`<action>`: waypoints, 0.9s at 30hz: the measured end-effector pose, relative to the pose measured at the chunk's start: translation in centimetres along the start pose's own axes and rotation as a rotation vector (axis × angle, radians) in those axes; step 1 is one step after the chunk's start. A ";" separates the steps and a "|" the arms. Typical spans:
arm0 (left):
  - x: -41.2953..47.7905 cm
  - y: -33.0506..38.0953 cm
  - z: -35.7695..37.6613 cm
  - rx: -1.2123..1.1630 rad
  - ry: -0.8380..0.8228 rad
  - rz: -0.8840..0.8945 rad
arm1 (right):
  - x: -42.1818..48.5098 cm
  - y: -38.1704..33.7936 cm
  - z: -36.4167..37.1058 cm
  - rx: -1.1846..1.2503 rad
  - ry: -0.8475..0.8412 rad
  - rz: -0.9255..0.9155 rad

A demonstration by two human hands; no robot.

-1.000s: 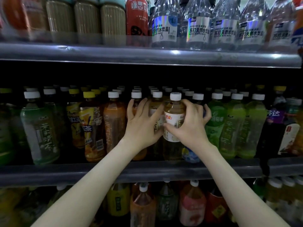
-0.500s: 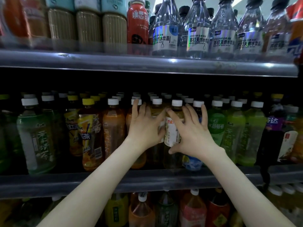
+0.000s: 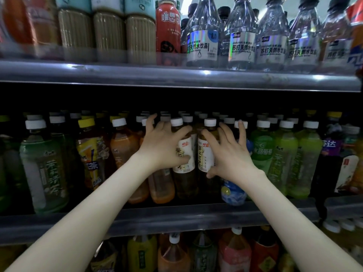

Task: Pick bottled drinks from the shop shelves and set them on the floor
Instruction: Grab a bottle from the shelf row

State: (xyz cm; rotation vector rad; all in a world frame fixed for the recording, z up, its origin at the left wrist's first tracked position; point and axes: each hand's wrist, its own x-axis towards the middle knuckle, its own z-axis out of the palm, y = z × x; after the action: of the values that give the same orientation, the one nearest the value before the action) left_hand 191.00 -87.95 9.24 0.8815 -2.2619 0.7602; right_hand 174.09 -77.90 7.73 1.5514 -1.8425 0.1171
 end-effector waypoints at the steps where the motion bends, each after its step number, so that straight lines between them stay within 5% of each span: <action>1: -0.1 0.1 0.0 -0.010 0.010 0.017 | 0.1 -0.1 0.1 -0.008 0.007 -0.002; 16: -1.3 2.2 -0.2 0.048 0.091 0.075 | 0.3 0.0 -1.0 -0.088 0.073 0.109; 23: -9.5 -3.0 0.8 -0.041 0.512 -0.294 | -2.2 -5.7 -0.3 0.357 0.476 0.088; 27: -13.0 -6.7 1.4 -0.176 0.372 -0.537 | -1.9 -11.5 0.3 0.595 0.437 -0.037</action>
State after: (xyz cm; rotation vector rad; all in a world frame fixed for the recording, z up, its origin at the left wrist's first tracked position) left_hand 203.36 -87.89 1.30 1.0922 -1.6313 0.4256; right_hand 184.23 -79.60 2.25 1.7613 -1.4916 0.9816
